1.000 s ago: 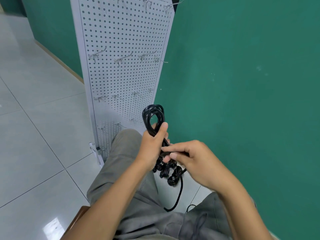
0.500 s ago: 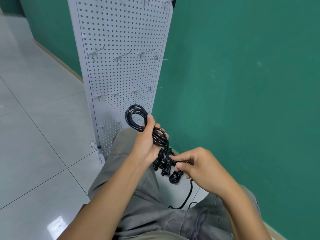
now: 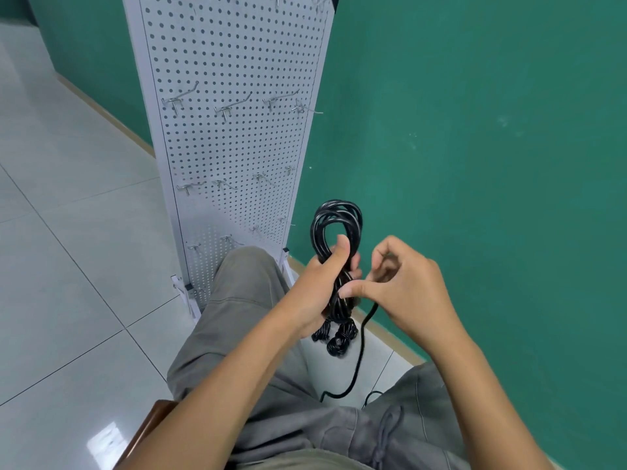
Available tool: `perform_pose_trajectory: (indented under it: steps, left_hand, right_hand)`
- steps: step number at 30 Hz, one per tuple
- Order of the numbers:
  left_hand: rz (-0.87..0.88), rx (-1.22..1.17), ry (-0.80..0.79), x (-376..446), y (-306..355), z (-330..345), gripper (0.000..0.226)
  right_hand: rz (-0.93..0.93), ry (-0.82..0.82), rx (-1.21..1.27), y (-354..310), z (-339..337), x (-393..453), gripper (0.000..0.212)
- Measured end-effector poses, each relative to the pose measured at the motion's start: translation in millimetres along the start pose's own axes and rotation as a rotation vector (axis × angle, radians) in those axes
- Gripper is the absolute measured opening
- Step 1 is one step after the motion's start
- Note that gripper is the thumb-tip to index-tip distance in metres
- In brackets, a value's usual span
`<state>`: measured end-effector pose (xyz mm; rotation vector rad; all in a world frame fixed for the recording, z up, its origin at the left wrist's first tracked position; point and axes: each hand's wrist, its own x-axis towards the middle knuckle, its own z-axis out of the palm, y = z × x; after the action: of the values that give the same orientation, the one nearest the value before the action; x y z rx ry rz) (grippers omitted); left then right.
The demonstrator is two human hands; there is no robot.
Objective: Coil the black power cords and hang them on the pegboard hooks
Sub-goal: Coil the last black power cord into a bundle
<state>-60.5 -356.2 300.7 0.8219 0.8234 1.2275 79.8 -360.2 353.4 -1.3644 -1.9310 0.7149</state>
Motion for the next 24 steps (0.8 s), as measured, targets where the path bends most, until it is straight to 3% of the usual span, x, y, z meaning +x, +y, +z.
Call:
perform_pose_trajectory:
  steps: [3, 7, 11, 17, 21, 24]
  left_hand:
    - [-0.057, -0.073, -0.146, -4, 7, 1, 0.051]
    - [-0.056, -0.094, -0.361, -2, 7, -3, 0.058]
    - [-0.091, -0.171, -0.456, -3, 5, -6, 0.061]
    - [-0.146, -0.122, -0.473, -5, 7, -6, 0.035]
    - [-0.178, -0.297, -0.463, -2, 8, -9, 0.043]
    - [-0.183, -0.329, -0.49, 1, 14, -16, 0.047]
  right_hand:
    - [0.046, -0.021, 0.303, 9, 0, 1, 0.062]
    - [0.063, -0.039, 0.688, 17, 1, 1, 0.045]
    - [0.049, -0.082, 0.816, 33, 12, -4, 0.066]
    - [0.064, -0.065, 0.823, 43, 22, -9, 0.084]
    - [0.103, -0.067, 0.832, 54, 25, -18, 0.08]
    - [0.176, -0.116, 0.894, 66, 30, -28, 0.06]
